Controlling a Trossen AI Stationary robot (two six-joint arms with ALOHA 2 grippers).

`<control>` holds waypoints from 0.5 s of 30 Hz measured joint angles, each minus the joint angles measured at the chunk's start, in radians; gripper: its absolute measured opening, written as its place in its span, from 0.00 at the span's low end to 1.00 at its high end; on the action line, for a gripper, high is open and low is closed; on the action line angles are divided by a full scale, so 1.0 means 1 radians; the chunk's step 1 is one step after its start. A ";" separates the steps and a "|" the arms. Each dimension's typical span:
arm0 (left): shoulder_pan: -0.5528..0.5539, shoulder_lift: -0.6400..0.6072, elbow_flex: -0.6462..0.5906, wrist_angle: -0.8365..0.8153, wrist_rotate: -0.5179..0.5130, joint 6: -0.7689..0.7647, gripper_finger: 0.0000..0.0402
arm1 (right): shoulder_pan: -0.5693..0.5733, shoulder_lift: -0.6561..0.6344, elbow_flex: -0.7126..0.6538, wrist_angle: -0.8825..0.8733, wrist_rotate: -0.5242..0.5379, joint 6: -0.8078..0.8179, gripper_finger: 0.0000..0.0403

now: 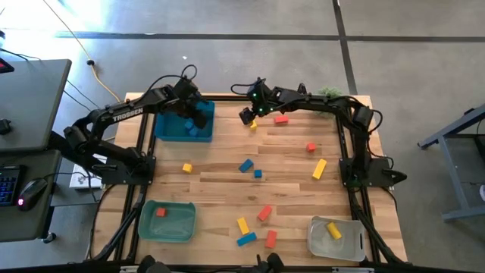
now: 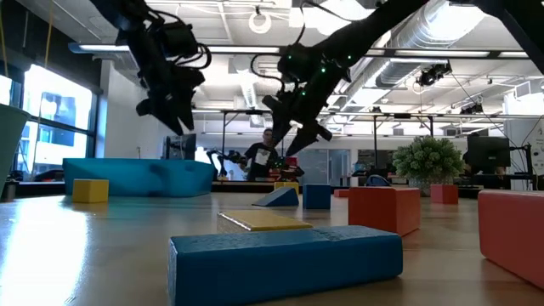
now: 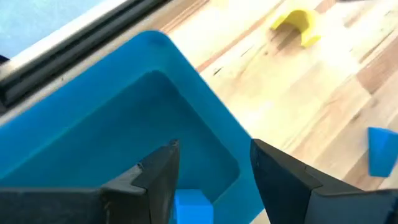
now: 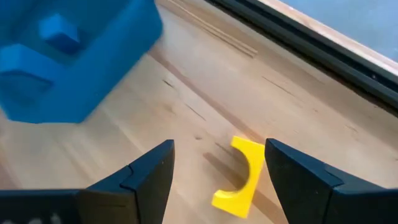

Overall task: Sort & place blocks by color
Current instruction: Put the yellow block into the gray bin

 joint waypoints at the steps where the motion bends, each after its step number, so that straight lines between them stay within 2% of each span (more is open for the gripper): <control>1: -0.001 0.000 0.016 -0.016 0.004 0.000 0.46 | 0.000 0.007 0.000 -0.011 0.003 0.005 0.59; 7: -0.020 -0.009 0.083 -0.094 0.054 -0.001 0.46 | 0.000 0.058 0.000 -0.058 0.025 0.011 0.59; 15: -0.079 -0.056 0.088 -0.092 0.075 -0.005 0.46 | -0.004 0.116 0.000 -0.071 0.028 0.045 0.57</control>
